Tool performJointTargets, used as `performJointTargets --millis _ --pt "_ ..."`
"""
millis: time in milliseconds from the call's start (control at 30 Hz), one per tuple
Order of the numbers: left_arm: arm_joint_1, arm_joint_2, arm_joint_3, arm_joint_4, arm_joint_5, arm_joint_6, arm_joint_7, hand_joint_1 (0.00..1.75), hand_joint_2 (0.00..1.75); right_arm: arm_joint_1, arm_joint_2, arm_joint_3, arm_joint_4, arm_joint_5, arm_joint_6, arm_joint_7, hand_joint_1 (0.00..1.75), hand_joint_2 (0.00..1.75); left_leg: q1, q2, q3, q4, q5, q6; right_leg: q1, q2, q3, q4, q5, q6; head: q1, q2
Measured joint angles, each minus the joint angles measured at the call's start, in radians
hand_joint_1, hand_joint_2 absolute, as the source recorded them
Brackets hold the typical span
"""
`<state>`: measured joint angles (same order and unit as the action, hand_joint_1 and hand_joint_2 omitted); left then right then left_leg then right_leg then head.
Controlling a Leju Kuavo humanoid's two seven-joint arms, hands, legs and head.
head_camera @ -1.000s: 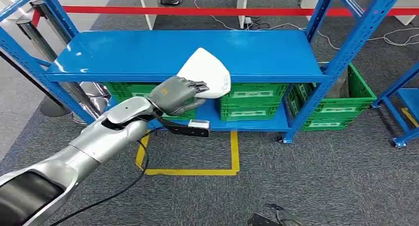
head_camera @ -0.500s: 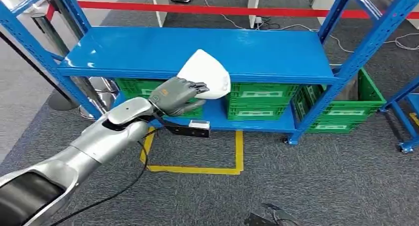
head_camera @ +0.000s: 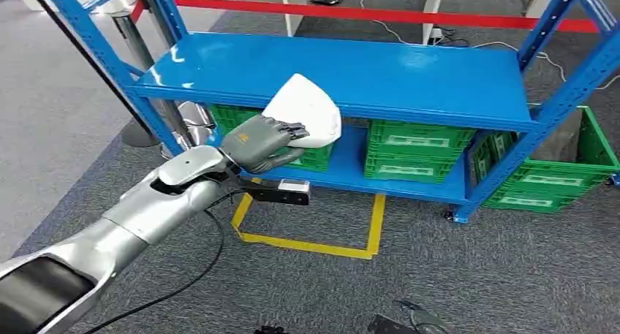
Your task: Take the parts from the cabinet and place them on the table.
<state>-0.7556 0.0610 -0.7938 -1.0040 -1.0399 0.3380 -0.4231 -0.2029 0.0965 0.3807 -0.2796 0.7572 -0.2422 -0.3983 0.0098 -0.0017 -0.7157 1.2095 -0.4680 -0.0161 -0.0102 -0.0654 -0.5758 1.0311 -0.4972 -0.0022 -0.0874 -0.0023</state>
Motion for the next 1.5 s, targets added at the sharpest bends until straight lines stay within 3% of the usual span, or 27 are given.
performJointTargets --millis 33,67,100,233,300,367,400,433,467,533,567,600,733,800,833,900,933,967,1033,1067,1100,1233,1267,1300,1367,1433,1500 --pt "-0.002 0.001 0.000 0.000 0.000 0.000 0.000 1.75 1.75 -0.001 0.000 0.000 -0.001 0.000 0.000 0.000 0.00 1.75 -0.009 0.024 0.059 -0.103 0.036 0.015 0.004 -0.013 0.003 0.000 -0.001 -0.001 0.000 0.000" --pt "-0.004 0.000 0.001 0.000 0.000 0.000 0.000 1.75 1.75 -0.001 0.000 0.000 -0.001 0.002 -0.001 0.000 0.00 1.75 -0.023 0.076 0.094 -0.172 0.031 0.031 0.005 -0.026 0.004 -0.001 -0.002 -0.002 0.001 0.000" --pt "-0.005 -0.003 0.001 0.000 0.000 0.000 0.000 1.75 1.75 -0.001 0.000 0.000 -0.001 0.006 -0.003 0.001 0.00 1.75 -0.028 0.086 0.098 -0.182 0.029 0.034 0.014 -0.039 0.000 0.000 -0.004 0.002 0.001 0.000" --pt "-0.003 0.003 0.001 0.000 -0.003 -0.001 0.000 1.75 1.75 -0.004 0.004 0.000 -0.003 0.008 -0.003 0.004 0.00 1.75 -0.025 0.030 0.099 -0.203 0.043 0.042 0.013 -0.083 0.009 -0.007 -0.009 0.019 0.001 0.000" --pt "-0.007 0.000 0.001 0.000 -0.004 -0.001 0.000 1.75 1.75 -0.005 0.002 0.000 -0.004 0.008 -0.006 0.005 0.00 1.75 -0.016 0.012 0.099 -0.213 0.053 0.048 0.002 0.032 -0.024 0.052 -0.050 0.030 0.004 0.000" --pt "-0.005 -0.005 0.000 0.000 -0.005 -0.001 0.000 1.75 1.75 0.000 0.000 0.000 -0.004 0.008 -0.006 0.005 0.00 1.75 -0.013 -0.015 0.094 -0.213 0.055 0.051 -0.001 0.065 -0.104 0.219 -0.124 0.038 0.008 0.000" --pt "-0.002 -0.006 -0.002 0.000 -0.005 -0.002 0.000 1.75 1.75 0.002 0.000 0.000 -0.004 0.008 -0.006 0.006 0.00 1.75 -0.013 -0.027 0.093 -0.212 0.055 0.051 -0.002 0.065 -0.139 0.284 -0.145 0.042 0.007 0.000" --pt "0.001 -0.005 -0.002 0.001 -0.005 -0.003 0.000 1.75 1.75 0.004 0.000 0.000 -0.004 0.008 -0.006 0.006 0.00 1.75 -0.013 -0.041 0.093 -0.212 0.056 0.050 -0.002 0.065 -0.155 0.306 -0.138 0.044 0.007 0.000" --pt "0.004 -0.005 -0.002 0.002 -0.005 -0.003 0.000 1.75 1.75 0.004 0.000 0.000 -0.004 0.008 -0.006 0.006 0.00 1.75 -0.011 -0.055 0.093 -0.211 0.057 0.048 -0.004 0.065 -0.146 0.281 -0.108 0.046 0.007 0.000" --pt "0.003 -0.005 -0.001 0.002 -0.005 -0.005 0.000 1.75 1.75 0.003 0.000 0.000 -0.004 0.008 -0.006 0.006 0.00 1.75 -0.007 -0.085 0.093 -0.206 0.057 0.042 -0.011 0.080 -0.065 0.107 -0.007 0.049 0.007 0.000" --pt "0.002 -0.006 -0.001 0.002 -0.005 -0.006 0.000 1.75 1.75 0.002 0.000 0.000 -0.004 0.008 -0.006 0.006 0.00 1.75 -0.005 -0.096 0.091 -0.199 0.054 0.036 -0.019 0.118 -0.027 0.026 0.023 0.052 0.008 0.000" --pt "-0.001 -0.005 -0.001 0.002 -0.005 -0.007 0.000 1.75 1.75 0.002 0.000 0.000 -0.004 0.009 -0.005 0.006 0.00 1.75 -0.009 -0.109 0.081 -0.190 0.052 0.027 -0.023 0.166 -0.013 0.000 0.003 0.053 0.010 0.000" --pt "-0.001 0.001 0.000 0.002 -0.004 -0.011 0.000 1.75 1.75 -0.001 0.000 0.000 -0.004 0.010 -0.003 0.006 0.00 1.75 -0.001 -0.158 0.066 -0.195 0.069 0.001 -0.021 0.118 -0.005 -0.002 0.011 0.025 0.009 0.000" --pt "-0.009 0.005 0.002 0.002 -0.002 -0.017 0.000 1.75 1.75 -0.005 0.000 0.000 -0.008 0.011 -0.003 0.006 0.00 1.75 -0.007 -0.048 0.043 -0.148 0.032 -0.008 -0.020 0.092 -0.002 -0.008 0.014 0.008 -0.003 0.000" --pt "-0.014 0.006 0.002 0.002 0.000 -0.019 0.001 1.75 1.75 -0.005 0.002 0.000 -0.009 0.012 -0.002 0.006 0.00 1.75 -0.006 -0.023 0.011 -0.080 -0.003 -0.012 -0.017 0.077 -0.002 -0.008 0.014 0.005 -0.003 0.000" --pt "-0.019 0.007 0.002 0.002 0.005 -0.026 0.004 1.75 1.75 -0.003 0.001 0.000 -0.009 0.015 0.002 0.010 0.00 1.75 -0.003 -0.007 -0.065 0.082 -0.067 -0.017 -0.016 0.044 -0.001 -0.007 0.011 0.002 -0.003 0.000" --pt "-0.019 0.008 0.002 0.002 0.007 -0.031 0.004 1.75 1.75 -0.005 0.001 0.000 -0.009 0.016 0.003 0.010 0.00 1.75 0.000 -0.006 -0.081 0.120 -0.071 -0.019 -0.016 0.027 -0.001 -0.007 0.010 0.001 -0.003 0.000" --pt "-0.019 0.011 0.002 0.003 0.012 -0.037 0.004 1.75 1.75 -0.008 0.001 0.000 -0.010 0.016 0.005 0.010 0.00 1.75 0.001 -0.005 -0.072 0.105 -0.052 -0.019 -0.015 0.013 0.000 -0.007 0.008 0.002 -0.003 0.000" --pt "-0.029 0.017 0.004 0.004 0.019 -0.042 0.004 1.75 1.75 -0.012 0.002 0.000 -0.016 0.018 0.010 0.012 0.00 1.75 -0.001 0.007 -0.001 -0.033 0.027 -0.011 -0.015 -0.011 0.005 -0.007 0.005 0.005 -0.004 0.000" --pt "-0.040 0.018 0.006 0.004 0.023 -0.042 0.003 1.75 1.75 -0.017 0.003 0.000 -0.019 0.020 0.012 0.013 0.00 1.75 -0.007 0.047 0.055 -0.139 0.072 -0.001 -0.012 -0.024 0.009 -0.007 0.002 0.008 -0.004 0.000" --pt "-0.050 0.019 0.008 0.005 0.025 -0.042 0.003 1.75 1.75 -0.021 0.003 0.000 -0.021 0.021 0.015 0.013 0.00 1.75 -0.023 0.096 0.075 -0.177 0.056 0.004 -0.006 -0.034 0.010 -0.008 -0.001 0.012 -0.002 0.000" --pt "-0.060 0.029 0.014 0.009 0.026 -0.042 -0.003 1.75 1.75 -0.025 0.006 0.000 -0.027 0.026 0.019 0.015 0.00 1.75 -0.027 0.045 0.071 -0.195 0.060 0.027 0.000 -0.089 0.025 -0.018 -0.008 0.032 -0.003 0.000" --pt "-0.059 0.028 0.018 0.009 0.026 -0.042 -0.003 1.75 1.75 -0.027 0.007 0.000 -0.032 0.027 0.019 0.015 0.00 1.75 -0.014 0.032 0.080 -0.207 0.066 0.035 -0.006 -0.070 0.014 -0.013 -0.020 0.040 -0.002 0.000" --pt "-0.065 0.030 0.021 0.010 0.027 -0.042 -0.003 1.75 1.75 -0.030 0.007 0.000 -0.033 0.027 0.019 0.015 0.00 1.75 -0.013 0.021 0.080 -0.209 0.068 0.040 -0.008 -0.004 0.005 0.017 -0.042 0.041 0.001 0.000" --pt "-0.069 0.025 0.020 0.010 0.027 -0.042 -0.004 1.75 1.75 -0.030 0.006 0.000 -0.032 0.027 0.019 0.015 0.00 1.75 -0.013 -0.005 0.078 -0.208 0.069 0.048 -0.008 0.056 -0.065 0.166 -0.110 0.040 0.007 0.000" --pt "-0.065 0.024 0.019 0.013 0.027 -0.042 -0.005 1.75 1.75 -0.024 0.006 0.000 -0.032 0.027 0.019 0.015 0.00 1.75 -0.015 -0.038 0.078 -0.208 0.068 0.050 -0.007 0.066 -0.143 0.301 -0.146 0.041 0.007 0.000" --pt "-0.065 0.026 0.019 0.018 0.029 -0.039 -0.005 1.75 1.75 -0.023 0.006 0.000 -0.032 0.027 0.018 0.016 0.00 1.75 -0.016 -0.070 0.078 -0.206 0.068 0.050 -0.007 0.067 -0.138 0.251 -0.084 0.038 0.007 0.000"
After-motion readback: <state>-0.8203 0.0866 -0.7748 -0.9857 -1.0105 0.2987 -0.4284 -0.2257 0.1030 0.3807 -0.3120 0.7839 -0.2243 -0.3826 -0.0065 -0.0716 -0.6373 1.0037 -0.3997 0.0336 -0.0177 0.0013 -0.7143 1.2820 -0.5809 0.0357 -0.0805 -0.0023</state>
